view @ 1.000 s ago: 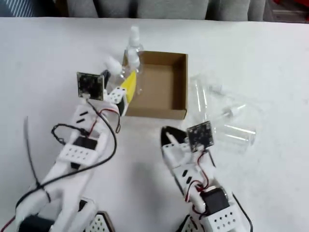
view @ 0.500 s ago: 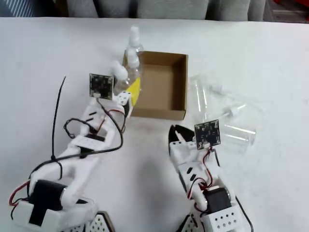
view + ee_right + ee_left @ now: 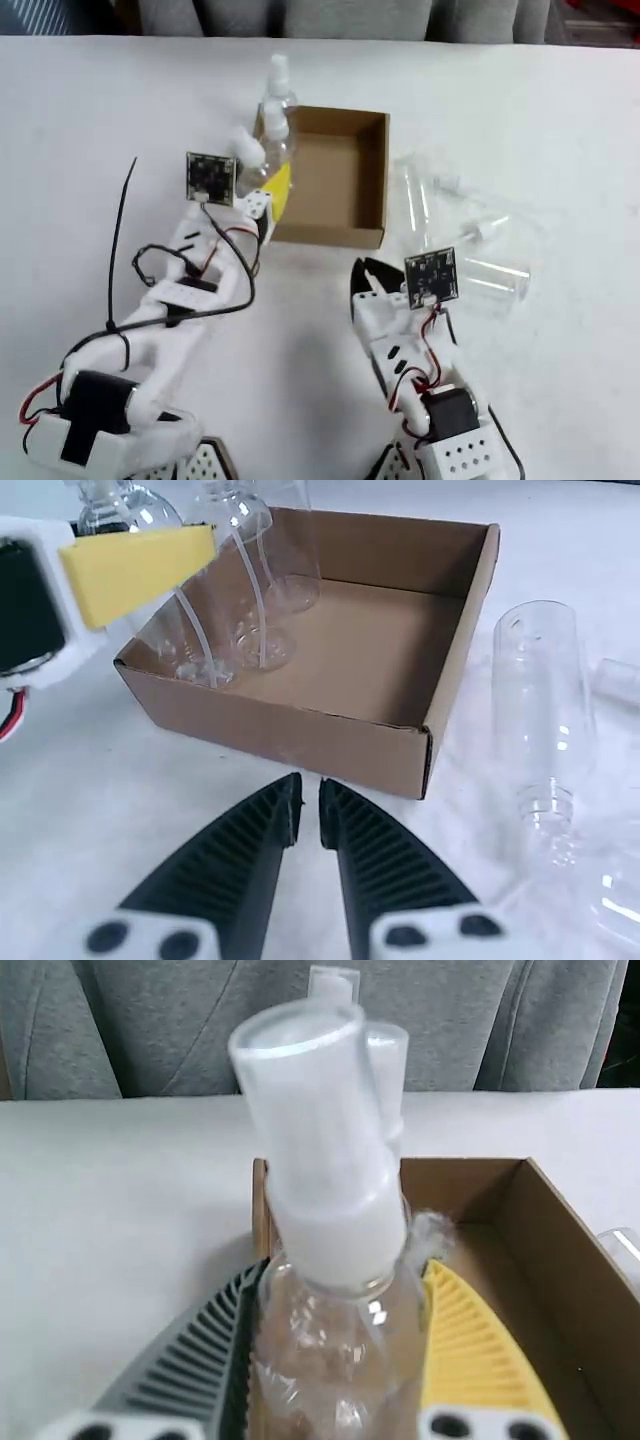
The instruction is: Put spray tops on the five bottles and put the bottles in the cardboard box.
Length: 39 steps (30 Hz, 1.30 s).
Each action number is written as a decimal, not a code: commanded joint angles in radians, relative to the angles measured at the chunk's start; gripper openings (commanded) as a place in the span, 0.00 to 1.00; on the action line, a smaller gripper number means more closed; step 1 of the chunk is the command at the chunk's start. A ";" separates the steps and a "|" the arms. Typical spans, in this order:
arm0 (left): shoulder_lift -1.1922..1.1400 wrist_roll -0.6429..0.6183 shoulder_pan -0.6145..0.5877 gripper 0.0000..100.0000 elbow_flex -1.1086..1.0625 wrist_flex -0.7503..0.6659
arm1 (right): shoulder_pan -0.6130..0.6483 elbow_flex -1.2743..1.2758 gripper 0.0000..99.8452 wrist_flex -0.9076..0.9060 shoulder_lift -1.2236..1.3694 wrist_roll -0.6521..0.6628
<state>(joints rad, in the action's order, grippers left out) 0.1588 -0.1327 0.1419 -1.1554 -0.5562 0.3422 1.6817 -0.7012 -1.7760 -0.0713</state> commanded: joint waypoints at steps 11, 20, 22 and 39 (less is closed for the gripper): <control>0.004 0.008 0.044 0.03 -0.029 0.031 | -0.035 0.009 0.02 -0.016 -0.005 0.012; 0.004 0.008 0.035 0.07 -0.032 0.035 | -0.038 0.009 0.02 -0.018 -0.005 0.012; 0.005 0.006 0.038 0.14 -0.051 0.034 | -0.038 0.009 0.02 -0.018 -0.005 0.012; 0.012 0.002 0.033 0.36 -0.078 0.034 | -0.039 0.009 0.02 -0.018 -0.005 0.012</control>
<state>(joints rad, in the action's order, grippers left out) 0.1588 -0.1266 0.1695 -1.2398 -0.5209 0.3130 1.6817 -0.7150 -1.7760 -0.0713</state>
